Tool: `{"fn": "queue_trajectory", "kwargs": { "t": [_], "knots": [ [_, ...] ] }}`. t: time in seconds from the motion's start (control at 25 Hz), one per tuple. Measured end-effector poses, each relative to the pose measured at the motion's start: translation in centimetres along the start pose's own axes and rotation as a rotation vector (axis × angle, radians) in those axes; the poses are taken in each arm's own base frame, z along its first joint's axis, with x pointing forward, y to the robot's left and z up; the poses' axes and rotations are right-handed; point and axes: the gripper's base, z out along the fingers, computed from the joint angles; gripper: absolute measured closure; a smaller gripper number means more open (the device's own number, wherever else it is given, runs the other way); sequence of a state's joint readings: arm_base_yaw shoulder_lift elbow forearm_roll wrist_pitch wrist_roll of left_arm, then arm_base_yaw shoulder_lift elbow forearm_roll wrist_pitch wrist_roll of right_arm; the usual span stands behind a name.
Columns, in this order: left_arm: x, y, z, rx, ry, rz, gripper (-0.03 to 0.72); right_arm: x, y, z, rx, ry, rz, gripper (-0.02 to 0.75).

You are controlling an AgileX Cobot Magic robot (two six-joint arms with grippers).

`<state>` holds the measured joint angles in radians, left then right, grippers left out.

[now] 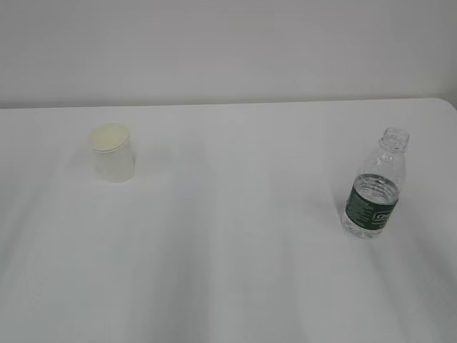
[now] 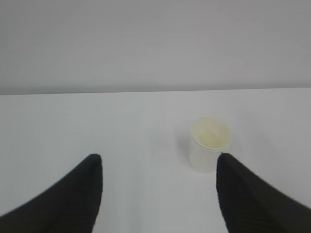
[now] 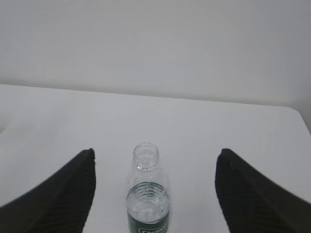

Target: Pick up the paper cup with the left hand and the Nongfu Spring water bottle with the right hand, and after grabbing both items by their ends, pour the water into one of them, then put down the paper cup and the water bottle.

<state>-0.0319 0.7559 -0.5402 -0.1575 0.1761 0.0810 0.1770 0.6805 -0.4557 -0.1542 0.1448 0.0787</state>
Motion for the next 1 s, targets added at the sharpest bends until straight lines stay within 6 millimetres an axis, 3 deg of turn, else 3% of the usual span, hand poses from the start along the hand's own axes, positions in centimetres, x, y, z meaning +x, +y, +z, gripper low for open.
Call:
{"fn": "queue_trajectory", "kwargs": {
  "t": [0.12,0.36,0.6,0.76,1.0],
  "knots": [
    [0.4,0.2,0.6,-0.011,-0.036,0.001,0.165,1.1,0.2,0.3,-0.01,-0.022,0.001,0.165],
    [3.6,0.8,1.5,-0.043,-0.076,-0.053,0.165,3.3,0.6,0.6,-0.032,-0.076,0.044,0.165],
    [4.0,0.8,2.1,-0.047,-0.083,-0.045,0.165,3.7,0.7,1.3,-0.04,-0.071,0.053,0.165],
    [4.9,0.0,3.4,-0.007,-0.013,-0.03,0.165,4.7,0.9,2.6,-0.05,-0.031,0.058,0.165],
    [7.0,-1.8,5.2,0.072,0.051,0.005,0.165,8.2,1.4,2.9,-0.078,-0.025,0.073,0.165]
  ]
}}
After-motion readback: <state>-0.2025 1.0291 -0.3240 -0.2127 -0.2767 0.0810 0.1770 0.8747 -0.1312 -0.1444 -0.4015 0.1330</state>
